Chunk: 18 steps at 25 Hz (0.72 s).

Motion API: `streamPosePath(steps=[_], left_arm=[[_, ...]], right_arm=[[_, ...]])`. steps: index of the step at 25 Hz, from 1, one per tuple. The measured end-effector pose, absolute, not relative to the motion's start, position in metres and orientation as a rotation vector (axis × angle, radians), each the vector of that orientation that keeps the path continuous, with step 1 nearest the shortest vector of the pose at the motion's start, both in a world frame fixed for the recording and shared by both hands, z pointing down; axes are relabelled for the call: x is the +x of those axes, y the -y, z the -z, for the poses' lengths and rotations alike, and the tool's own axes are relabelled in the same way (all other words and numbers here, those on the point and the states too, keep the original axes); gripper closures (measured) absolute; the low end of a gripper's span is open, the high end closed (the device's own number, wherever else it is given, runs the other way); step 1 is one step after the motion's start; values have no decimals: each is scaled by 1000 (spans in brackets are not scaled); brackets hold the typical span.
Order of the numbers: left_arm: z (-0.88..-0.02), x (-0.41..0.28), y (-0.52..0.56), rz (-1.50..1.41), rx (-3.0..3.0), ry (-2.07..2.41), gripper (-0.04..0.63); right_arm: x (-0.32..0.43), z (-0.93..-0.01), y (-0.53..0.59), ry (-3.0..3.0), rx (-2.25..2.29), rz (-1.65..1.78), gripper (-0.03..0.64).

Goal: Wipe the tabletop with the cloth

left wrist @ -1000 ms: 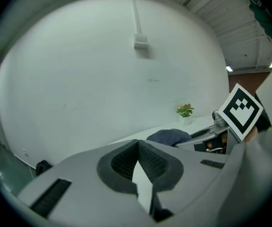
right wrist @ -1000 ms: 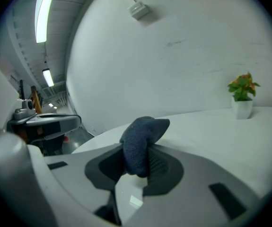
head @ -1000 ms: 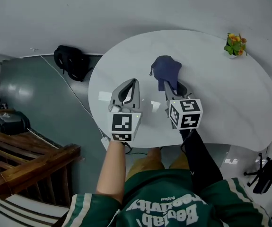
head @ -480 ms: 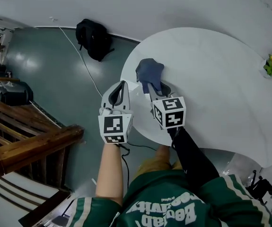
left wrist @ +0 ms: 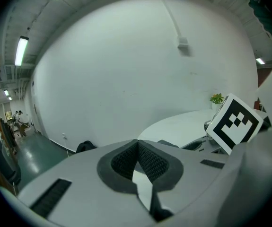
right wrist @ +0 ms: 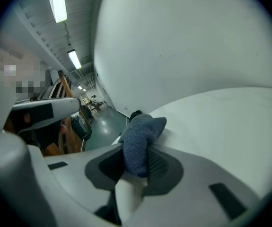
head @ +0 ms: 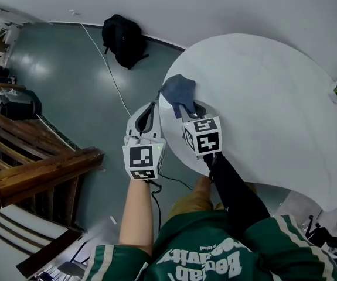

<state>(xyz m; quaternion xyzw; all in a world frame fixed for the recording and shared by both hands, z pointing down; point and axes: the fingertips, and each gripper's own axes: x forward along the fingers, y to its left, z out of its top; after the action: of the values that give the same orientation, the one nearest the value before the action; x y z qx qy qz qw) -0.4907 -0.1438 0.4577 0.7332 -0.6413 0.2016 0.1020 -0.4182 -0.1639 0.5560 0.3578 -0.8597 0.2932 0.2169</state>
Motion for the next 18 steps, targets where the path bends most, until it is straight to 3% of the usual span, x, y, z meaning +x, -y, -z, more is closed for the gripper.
streamPosePath(steps=[7,18], left_arm=[[-463,-441,160,-559,2258,1785,595],[-463,-273,172,-564,2448,1565,595]], right_arm=[[-351,-560,163,2282,1108,-794,525],[-164,-562,155,2150,1364,-835,525]])
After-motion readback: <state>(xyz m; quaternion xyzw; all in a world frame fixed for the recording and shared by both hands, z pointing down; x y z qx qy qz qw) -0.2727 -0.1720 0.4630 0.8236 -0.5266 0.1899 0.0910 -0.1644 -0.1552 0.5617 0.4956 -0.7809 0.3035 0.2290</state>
